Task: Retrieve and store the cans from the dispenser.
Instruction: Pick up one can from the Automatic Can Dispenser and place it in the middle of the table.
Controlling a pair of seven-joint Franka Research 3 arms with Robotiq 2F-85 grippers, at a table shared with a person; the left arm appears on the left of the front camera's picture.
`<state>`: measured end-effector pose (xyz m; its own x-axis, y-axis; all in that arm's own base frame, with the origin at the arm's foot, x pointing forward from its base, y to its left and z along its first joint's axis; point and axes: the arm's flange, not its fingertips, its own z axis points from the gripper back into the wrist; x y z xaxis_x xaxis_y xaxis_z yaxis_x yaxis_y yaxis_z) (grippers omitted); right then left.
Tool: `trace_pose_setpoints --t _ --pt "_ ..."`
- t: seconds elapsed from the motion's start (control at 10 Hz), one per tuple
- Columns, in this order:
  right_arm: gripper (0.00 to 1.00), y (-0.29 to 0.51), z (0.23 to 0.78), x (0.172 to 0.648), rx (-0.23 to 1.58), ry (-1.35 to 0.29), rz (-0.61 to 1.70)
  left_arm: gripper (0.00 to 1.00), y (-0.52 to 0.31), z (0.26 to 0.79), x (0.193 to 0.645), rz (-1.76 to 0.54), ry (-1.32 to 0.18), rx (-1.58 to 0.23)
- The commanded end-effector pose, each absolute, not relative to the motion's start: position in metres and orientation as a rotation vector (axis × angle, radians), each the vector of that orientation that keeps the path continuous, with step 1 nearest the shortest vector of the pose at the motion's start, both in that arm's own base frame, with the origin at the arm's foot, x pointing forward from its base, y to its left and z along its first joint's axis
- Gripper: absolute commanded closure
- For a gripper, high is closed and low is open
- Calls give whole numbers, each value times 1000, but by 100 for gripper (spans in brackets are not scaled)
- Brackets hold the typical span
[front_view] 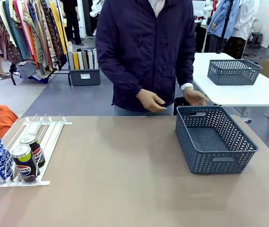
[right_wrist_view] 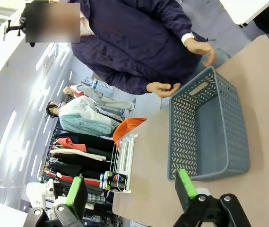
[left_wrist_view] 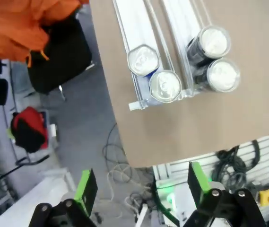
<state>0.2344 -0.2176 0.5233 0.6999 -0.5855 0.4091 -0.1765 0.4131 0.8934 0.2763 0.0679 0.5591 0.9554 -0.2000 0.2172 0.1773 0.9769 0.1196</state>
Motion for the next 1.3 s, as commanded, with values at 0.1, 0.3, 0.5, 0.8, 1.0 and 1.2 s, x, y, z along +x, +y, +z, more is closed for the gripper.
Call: trace_pose_setpoints --t 0.1,0.3,0.5,0.8,1.0,1.2 --pt "0 -219 525 237 1149 -824 -270 0 80 570 269 -177 -281 54" --pt "0 -219 525 237 1149 -824 -270 0 80 570 269 -177 -281 54" --pt "0 -219 525 237 1149 -824 -270 0 69 558 285 -138 -253 62" --pt "0 -219 525 237 1149 -824 -270 0 60 518 315 153 -198 39" --pt "0 -219 525 237 1149 -824 -270 0 49 509 325 159 -165 20" --pt "0 -219 525 237 1149 -824 -270 0 36 488 345 262 -120 -51"
